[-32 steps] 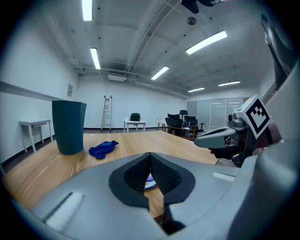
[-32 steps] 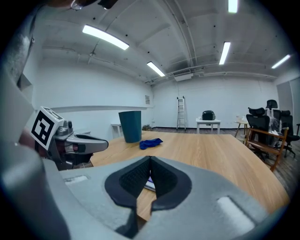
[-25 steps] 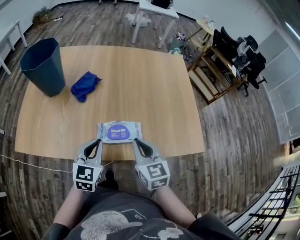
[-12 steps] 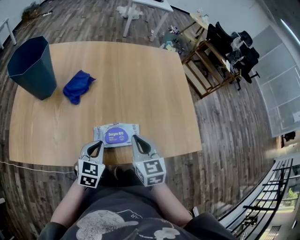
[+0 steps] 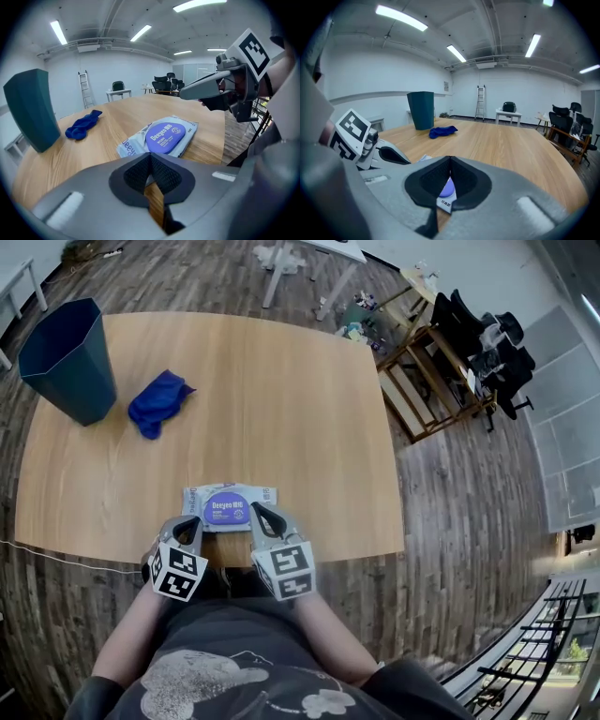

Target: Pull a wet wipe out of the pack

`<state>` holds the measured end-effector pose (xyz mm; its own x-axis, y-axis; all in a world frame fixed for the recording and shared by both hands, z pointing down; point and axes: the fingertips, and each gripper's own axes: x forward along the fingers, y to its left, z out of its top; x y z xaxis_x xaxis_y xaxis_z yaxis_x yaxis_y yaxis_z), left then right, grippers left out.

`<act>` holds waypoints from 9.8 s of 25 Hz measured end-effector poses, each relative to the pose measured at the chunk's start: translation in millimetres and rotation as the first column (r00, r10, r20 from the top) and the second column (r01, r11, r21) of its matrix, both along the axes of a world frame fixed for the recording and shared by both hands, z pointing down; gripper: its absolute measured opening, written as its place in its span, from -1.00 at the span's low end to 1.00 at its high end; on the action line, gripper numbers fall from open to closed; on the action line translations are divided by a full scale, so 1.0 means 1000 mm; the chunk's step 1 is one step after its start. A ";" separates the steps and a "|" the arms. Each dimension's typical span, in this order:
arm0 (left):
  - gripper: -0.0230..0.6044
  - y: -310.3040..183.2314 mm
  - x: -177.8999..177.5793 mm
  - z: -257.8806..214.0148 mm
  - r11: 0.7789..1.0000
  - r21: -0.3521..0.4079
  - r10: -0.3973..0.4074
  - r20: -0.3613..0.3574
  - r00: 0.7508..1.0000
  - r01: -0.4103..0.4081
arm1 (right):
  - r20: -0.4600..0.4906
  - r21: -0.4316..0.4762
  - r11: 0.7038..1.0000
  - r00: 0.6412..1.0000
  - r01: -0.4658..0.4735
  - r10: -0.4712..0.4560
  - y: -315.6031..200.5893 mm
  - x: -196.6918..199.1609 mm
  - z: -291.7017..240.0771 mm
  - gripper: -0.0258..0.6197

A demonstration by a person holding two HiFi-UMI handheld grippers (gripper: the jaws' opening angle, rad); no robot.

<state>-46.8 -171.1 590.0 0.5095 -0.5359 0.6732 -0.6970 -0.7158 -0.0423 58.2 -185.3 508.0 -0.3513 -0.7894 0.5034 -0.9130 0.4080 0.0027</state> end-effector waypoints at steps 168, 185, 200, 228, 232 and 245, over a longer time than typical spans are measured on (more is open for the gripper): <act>-0.78 -0.022 0.018 0.008 0.988 -0.026 0.152 -0.068 0.986 -0.154 | -0.169 -0.406 0.894 0.946 0.189 -0.276 -0.012 -0.062 0.092 -0.90; -0.77 -0.024 0.017 0.006 0.985 0.002 0.171 -0.096 0.981 -0.171 | -0.160 -0.311 0.947 0.978 0.078 -0.133 -0.007 -0.052 0.039 -0.92; -0.55 -0.019 -0.004 -0.037 0.985 0.165 -0.019 -0.142 0.990 0.042 | -0.097 -0.078 0.994 0.992 0.078 -0.085 0.022 0.003 -0.026 -0.92; -0.64 0.137 0.002 -0.132 0.919 0.207 -0.250 -0.350 0.903 0.335 | 0.009 -0.028 0.982 0.983 0.184 -0.184 0.167 0.031 -0.037 -0.92; -0.64 0.169 -0.007 -0.133 0.935 0.195 -0.207 -0.377 0.903 0.296 | -0.009 -0.008 0.989 0.989 0.146 -0.146 0.192 0.014 -0.045 -0.92; -0.87 0.271 -0.087 -0.154 0.921 0.213 -0.203 -0.455 0.867 0.327 | -0.026 0.009 0.999 0.999 0.031 -0.031 0.317 -0.029 -0.048 -0.92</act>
